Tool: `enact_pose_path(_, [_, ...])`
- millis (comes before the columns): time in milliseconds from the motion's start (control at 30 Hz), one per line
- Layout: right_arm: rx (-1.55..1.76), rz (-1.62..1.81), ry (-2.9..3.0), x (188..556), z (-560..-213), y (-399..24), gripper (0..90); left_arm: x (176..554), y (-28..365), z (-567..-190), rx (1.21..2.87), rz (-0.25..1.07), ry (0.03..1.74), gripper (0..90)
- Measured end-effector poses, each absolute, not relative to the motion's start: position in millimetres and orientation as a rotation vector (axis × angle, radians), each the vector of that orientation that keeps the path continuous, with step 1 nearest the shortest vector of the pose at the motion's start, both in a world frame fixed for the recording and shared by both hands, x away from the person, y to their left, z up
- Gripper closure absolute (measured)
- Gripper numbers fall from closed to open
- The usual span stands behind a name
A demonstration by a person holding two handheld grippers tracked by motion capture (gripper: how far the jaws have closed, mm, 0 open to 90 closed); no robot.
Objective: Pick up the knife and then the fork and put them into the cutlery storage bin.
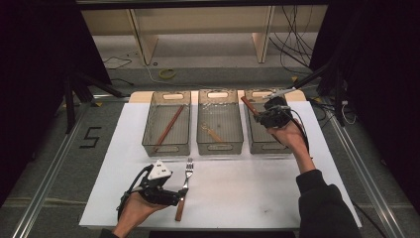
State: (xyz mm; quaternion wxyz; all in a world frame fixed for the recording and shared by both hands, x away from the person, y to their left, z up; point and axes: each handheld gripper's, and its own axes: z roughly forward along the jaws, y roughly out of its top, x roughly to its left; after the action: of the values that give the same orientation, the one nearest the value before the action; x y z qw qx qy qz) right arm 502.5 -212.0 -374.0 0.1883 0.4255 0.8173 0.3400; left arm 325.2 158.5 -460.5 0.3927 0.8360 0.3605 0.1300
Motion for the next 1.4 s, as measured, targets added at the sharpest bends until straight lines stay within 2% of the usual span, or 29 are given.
enact_pose_path(1000, [1.428,0.825,2.204,553,-393,-216,76.7,325,158,-463,2.141,0.315,0.913,18.4])
enact_pose_path(1033, [1.430,0.825,2.197,554,-393,-216,75.6,325,158,-463,2.141,0.313,0.911,18.4])
enact_pose_path(1100, [1.442,0.831,2.183,555,-394,-216,63.9,325,158,-464,2.144,0.313,0.913,18.2])
enact_pose_path(1133, [1.450,0.831,2.181,555,-393,-215,60.9,325,158,-464,2.143,0.312,0.919,18.2])
enact_pose_path(1400, [1.407,0.880,2.192,545,-385,-209,47.4,325,158,-465,2.150,0.312,0.939,17.9])
